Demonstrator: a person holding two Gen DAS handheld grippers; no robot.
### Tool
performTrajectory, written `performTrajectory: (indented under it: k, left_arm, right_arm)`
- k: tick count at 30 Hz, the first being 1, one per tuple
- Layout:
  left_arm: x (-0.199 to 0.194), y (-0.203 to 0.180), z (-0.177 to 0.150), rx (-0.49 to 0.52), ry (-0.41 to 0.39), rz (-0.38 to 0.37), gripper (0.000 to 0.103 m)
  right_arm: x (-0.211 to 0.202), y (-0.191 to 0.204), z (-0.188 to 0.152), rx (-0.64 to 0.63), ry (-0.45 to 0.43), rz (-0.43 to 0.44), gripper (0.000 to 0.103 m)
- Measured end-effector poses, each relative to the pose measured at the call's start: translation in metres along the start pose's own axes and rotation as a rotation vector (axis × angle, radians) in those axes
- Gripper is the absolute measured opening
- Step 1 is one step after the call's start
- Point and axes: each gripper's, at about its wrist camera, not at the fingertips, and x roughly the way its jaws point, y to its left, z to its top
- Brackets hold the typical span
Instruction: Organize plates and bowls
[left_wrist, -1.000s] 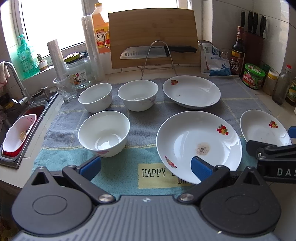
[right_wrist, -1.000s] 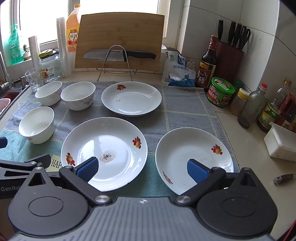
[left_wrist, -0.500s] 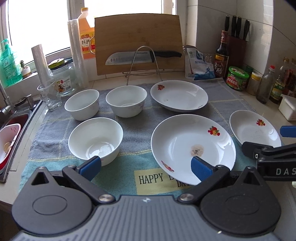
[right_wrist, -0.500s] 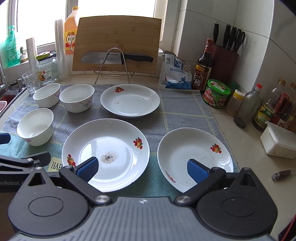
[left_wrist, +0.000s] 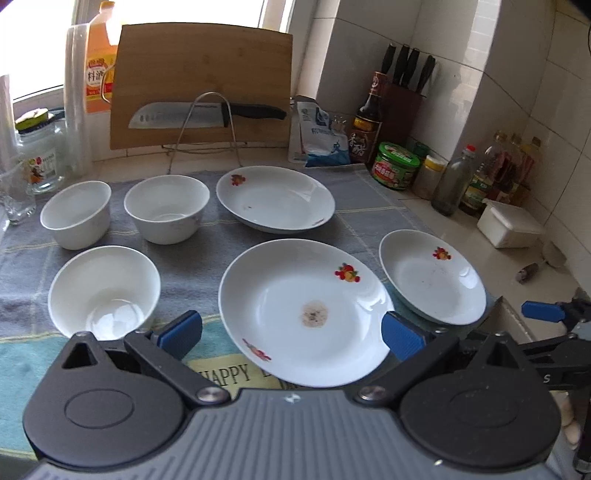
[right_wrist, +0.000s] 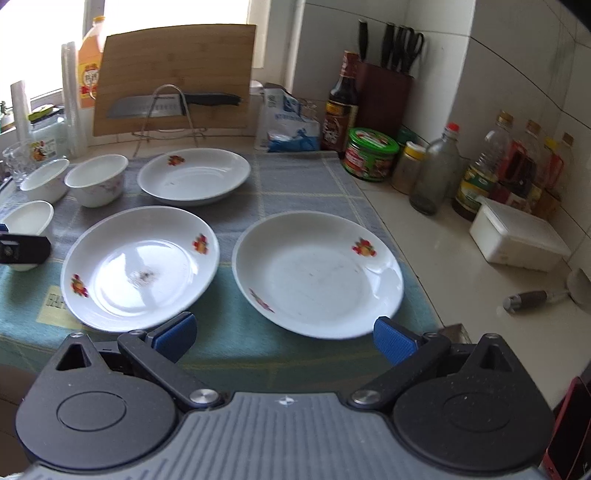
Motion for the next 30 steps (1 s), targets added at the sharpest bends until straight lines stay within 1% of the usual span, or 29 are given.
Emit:
performTrajectory:
  k: [1, 2, 5, 8, 10, 13, 15, 17, 21, 23, 30]
  left_arm:
    - [0.004, -0.002, 0.000, 0.003, 0.002, -0.010, 0.102]
    - [0.007, -0.005, 0.000, 0.014, 0.003, -0.006, 0.102]
    - [0.016, -0.012, 0.002, 0.034, 0.008, 0.028, 0.102]
    - [0.023, -0.010, 0.007, -0.017, -0.008, 0.014, 0.102]
    - [0.029, -0.010, 0.012, -0.029, -0.008, 0.017, 0.102]
    - [0.039, -0.015, 0.020, -0.018, -0.009, 0.042, 0.102]
    - [0.048, -0.020, 0.026, -0.008, -0.006, 0.042, 0.102]
    - [0.055, -0.024, 0.033, 0.004, -0.002, 0.044, 0.102]
    - [0.072, -0.041, 0.050, 0.045, 0.008, 0.045, 0.102]
    - [0.085, -0.053, 0.058, 0.079, 0.028, 0.040, 0.102]
    - [0.120, -0.092, 0.077, 0.202, 0.074, -0.038, 0.102]
  right_arm:
    - [0.005, -0.004, -0.002, -0.003, 0.001, -0.003, 0.103]
    - [0.009, -0.007, -0.004, -0.007, 0.008, -0.003, 0.103]
    - [0.024, -0.017, -0.010, -0.009, 0.026, 0.004, 0.103]
    - [0.041, -0.028, -0.015, -0.002, 0.051, 0.028, 0.103]
    - [0.052, -0.035, -0.016, 0.005, 0.067, 0.053, 0.103]
    - [0.067, -0.044, -0.017, 0.007, 0.085, 0.095, 0.103]
    - [0.074, -0.048, -0.016, 0.004, 0.094, 0.122, 0.103]
    - [0.079, -0.053, -0.017, -0.010, 0.082, 0.150, 0.103]
    - [0.090, -0.065, -0.013, -0.022, 0.062, 0.210, 0.103]
    - [0.094, -0.070, -0.011, -0.034, 0.047, 0.230, 0.103]
    - [0.106, -0.078, -0.010, -0.092, 0.029, 0.287, 0.103]
